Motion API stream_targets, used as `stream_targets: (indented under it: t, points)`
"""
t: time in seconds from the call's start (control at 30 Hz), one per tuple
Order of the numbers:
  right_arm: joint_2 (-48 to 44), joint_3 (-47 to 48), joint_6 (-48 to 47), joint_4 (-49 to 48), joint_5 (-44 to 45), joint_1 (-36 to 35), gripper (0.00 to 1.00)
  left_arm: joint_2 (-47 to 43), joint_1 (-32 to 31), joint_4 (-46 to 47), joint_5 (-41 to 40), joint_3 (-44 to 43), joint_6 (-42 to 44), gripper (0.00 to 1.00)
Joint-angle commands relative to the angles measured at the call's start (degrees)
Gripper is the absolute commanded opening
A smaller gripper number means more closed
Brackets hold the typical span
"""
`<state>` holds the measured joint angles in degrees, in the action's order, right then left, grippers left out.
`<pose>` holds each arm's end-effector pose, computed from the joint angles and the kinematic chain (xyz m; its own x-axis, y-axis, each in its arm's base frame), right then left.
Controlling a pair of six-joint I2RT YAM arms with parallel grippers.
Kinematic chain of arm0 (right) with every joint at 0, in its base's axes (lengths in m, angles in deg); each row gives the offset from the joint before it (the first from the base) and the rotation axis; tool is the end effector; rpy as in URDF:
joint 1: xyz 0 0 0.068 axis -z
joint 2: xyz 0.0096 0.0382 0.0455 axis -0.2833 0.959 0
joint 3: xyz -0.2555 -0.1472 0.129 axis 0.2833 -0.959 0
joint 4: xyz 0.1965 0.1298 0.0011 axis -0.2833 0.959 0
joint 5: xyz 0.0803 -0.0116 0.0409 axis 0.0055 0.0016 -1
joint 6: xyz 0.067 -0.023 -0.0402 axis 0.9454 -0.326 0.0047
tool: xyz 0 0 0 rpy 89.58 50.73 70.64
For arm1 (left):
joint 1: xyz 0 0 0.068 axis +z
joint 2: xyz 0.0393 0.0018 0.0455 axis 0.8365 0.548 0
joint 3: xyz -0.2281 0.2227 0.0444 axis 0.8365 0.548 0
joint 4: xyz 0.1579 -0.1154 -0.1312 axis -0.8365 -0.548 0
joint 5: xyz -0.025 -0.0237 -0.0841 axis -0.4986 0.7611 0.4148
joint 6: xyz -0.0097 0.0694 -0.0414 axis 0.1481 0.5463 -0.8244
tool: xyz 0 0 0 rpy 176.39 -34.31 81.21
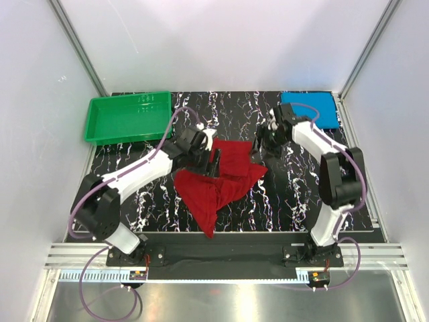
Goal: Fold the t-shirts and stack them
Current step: Flatten the tshirt out
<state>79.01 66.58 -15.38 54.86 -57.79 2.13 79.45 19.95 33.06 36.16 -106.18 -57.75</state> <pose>0.3486 0.1168 0.2439 -0.9663 0.1370 -0.2180 0.0170 0.8787 0.4770 0.2416 -0.1978 0.2758 -0.8467 0.2119 -0.4880 0.4108 0.8433 -0.3466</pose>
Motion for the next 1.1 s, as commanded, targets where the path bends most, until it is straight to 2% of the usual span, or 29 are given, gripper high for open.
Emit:
stream_targets:
  t: [0.0, 0.1, 0.2, 0.3, 0.5, 0.73, 0.83, 0.87, 0.9, 0.97, 1.0, 1.07]
  points:
    - [6.7, 10.7, -3.0, 1.2, 1.6, -0.6, 0.70, 2.0, -0.1, 1.5, -2.2, -6.4, 6.8, 0.75]
    - [13.8, 17.9, -4.5, 4.3, 1.7, -0.5, 0.70, 3.7, -0.1, 0.4, -2.7, -7.2, 8.5, 0.77]
    - [17.3, 20.9, -5.1, 5.1, 3.3, -0.5, 0.69, 4.7, -0.3, 0.8, -2.9, -6.6, 8.7, 0.77]
    - [19.5, 21.6, -4.2, 4.9, 1.6, -0.5, 0.67, 5.7, -0.4, 0.2, -3.4, -6.7, 8.8, 0.76]
    - [21.5, 20.2, -1.8, 2.7, -0.5, -0.5, 0.57, 6.5, -1.4, -2.0, -2.9, -6.0, 9.4, 0.69]
    - [23.4, 20.2, 1.1, -0.5, -3.7, -0.6, 0.46, 3.2, -1.8, -2.4, -3.1, -1.8, 8.5, 0.61]
    - [24.8, 21.3, 2.4, -1.2, -5.4, -0.6, 0.28, 3.3, -1.8, -3.2, -4.3, -1.6, 8.5, 0.50]
    - [25.2, 21.8, 2.7, -1.4, -5.9, -0.6, 0.14, 3.5, -1.8, -3.6, -4.6, -1.9, 8.5, 0.42]
    - [25.7, 22.8, 3.1, -1.4, -6.3, -0.6, 0.04, 3.7, -1.8, -3.8, -5.6, -2.2, 8.5, 0.36]
    - [26.1, 24.6, 3.2, -0.2, -6.4, -0.5, 0.00, 3.5, -1.8, -4.6, -6.9, -2.8, 8.4, 0.16]
    - [25.9, 26.6, 3.4, 0.5, -6.2, -0.5, 0.00, 3.2, -1.7, -5.0, -8.7, -3.2, 8.8, 0.00]
    - [24.1, 30.4, 3.3, 3.4, -5.1, -0.5, 0.00, 1.7, -1.6, -6.7, -10.9, -5.1, 9.9, 0.00]
